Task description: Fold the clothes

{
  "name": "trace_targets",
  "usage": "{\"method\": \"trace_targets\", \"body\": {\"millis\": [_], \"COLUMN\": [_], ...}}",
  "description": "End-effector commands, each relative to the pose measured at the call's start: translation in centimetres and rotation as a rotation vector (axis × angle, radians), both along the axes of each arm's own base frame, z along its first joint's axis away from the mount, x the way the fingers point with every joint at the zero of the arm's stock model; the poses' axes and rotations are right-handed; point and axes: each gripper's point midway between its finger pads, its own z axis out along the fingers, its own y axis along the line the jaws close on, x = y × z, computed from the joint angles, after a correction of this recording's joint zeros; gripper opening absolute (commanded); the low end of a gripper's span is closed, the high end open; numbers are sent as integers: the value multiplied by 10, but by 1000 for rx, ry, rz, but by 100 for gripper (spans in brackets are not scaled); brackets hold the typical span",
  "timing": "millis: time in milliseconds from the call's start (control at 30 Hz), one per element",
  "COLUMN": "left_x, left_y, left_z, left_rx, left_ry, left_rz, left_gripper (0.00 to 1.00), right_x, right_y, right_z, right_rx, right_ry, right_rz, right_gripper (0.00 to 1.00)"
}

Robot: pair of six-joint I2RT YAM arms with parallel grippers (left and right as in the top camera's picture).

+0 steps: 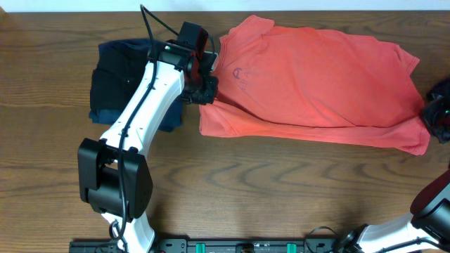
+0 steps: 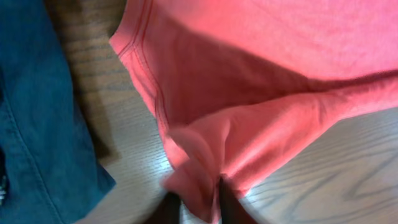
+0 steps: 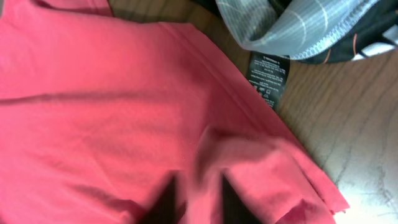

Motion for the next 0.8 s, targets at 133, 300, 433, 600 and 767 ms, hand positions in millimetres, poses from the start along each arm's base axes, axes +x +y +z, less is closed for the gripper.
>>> {"method": "trace_targets", "body": {"millis": [133, 300, 433, 600, 767], "left_x": [-5, -17, -26, -35, -44], "left_y": [24, 32, 35, 18, -10], "left_z": [-9, -11, -14, -25, -34], "left_rx": [128, 164, 173, 78, -84], "left_ry": [21, 69, 107, 152, 198], "left_rz": [30, 33, 46, 34, 3], "left_gripper": [91, 100, 100, 100, 81], "right_x": [-2, -17, -40, -61, -50], "right_y": [1, 1, 6, 13, 44], "right_z": [-3, -8, -15, -20, -22], "right_rx": [1, 20, 82, 147, 244], "right_ry": [18, 61, 132, 194, 157], "right_rz": [27, 37, 16, -7, 59], "right_gripper": [79, 79, 78, 69, 55]}}
